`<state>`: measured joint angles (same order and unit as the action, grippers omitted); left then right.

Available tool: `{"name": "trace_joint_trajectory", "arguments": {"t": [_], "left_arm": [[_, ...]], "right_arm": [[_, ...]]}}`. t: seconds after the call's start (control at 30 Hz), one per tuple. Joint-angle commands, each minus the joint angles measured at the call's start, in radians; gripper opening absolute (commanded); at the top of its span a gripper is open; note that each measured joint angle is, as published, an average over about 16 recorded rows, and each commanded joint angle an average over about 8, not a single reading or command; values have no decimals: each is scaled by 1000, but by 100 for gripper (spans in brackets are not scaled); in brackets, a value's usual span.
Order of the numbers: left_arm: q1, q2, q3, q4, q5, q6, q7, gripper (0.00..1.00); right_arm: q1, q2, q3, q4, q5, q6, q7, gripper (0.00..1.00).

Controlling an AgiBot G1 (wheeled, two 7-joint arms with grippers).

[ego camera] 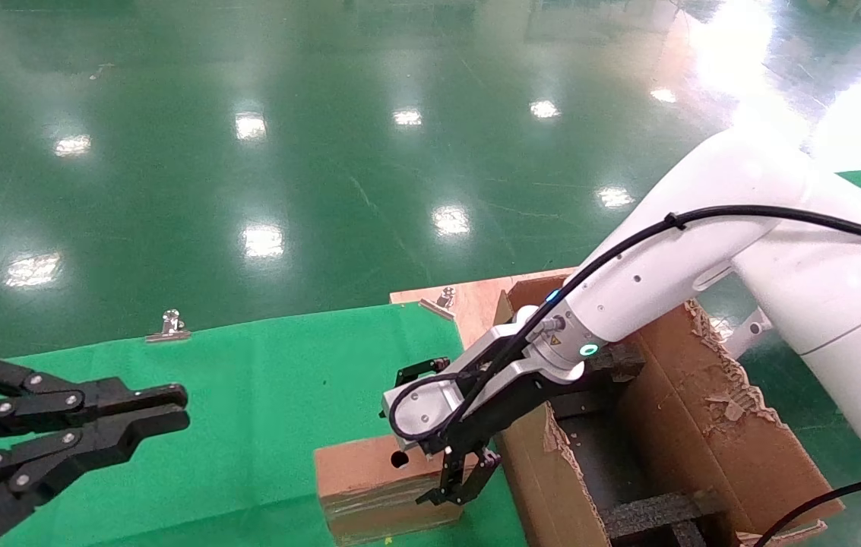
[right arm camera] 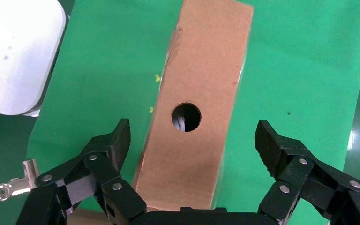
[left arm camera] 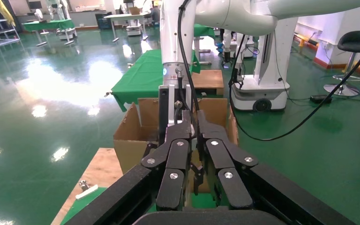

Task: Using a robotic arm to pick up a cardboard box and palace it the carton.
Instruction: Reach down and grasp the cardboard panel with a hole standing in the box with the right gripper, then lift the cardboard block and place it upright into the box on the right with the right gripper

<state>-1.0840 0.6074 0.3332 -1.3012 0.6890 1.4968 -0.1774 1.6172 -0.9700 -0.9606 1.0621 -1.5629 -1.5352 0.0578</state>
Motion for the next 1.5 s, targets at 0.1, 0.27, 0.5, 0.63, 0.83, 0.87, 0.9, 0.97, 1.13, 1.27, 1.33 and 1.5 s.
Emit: {"name": "trace_joint_trajectory", "arguments": {"t": [0.1,0.27,0.5,0.63,0.83,0.87,0.9,0.97,1.13,1.27,1.33,1.5], "left_arm": [[0,0,0,0,0,0,0,100],[0,0,0,0,0,0,0,100],[0,0,0,0,0,0,0,100],[0,0,0,0,0,0,0,100],[0,0,0,0,0,0,0,100],[0,0,0,0,0,0,0,100],[0,0,0,0,0,0,0,100],[0,0,0,0,0,0,0,100],[-1,0,1,2,-1,1,0,100],[-1,0,1,3,-1,1,1,100],[-2,0,2,3,-1,1,1,100],[-2,0,2,3,-1,1,1,100]], "right_arm": [[-2,2,2,2,3,0,0,0],[-3,3,4,4,5,-1,0,0],[-4,5,6,5,7,-2,0,0],[-4,5,6,5,8,-2,0,0],[-4,5,7,6,8,-3,1,0],[-4,6,7,6,8,-3,1,0],[-4,6,7,6,8,-3,1,0],[-4,6,8,4,10,-2,2,0],[15,6,18,-17,29,-9,3,0],[69,5,34,-71,64,-27,-9,0],[110,5,40,-110,85,-37,-24,0],[242,9,39,-231,146,-52,-84,0]]}}
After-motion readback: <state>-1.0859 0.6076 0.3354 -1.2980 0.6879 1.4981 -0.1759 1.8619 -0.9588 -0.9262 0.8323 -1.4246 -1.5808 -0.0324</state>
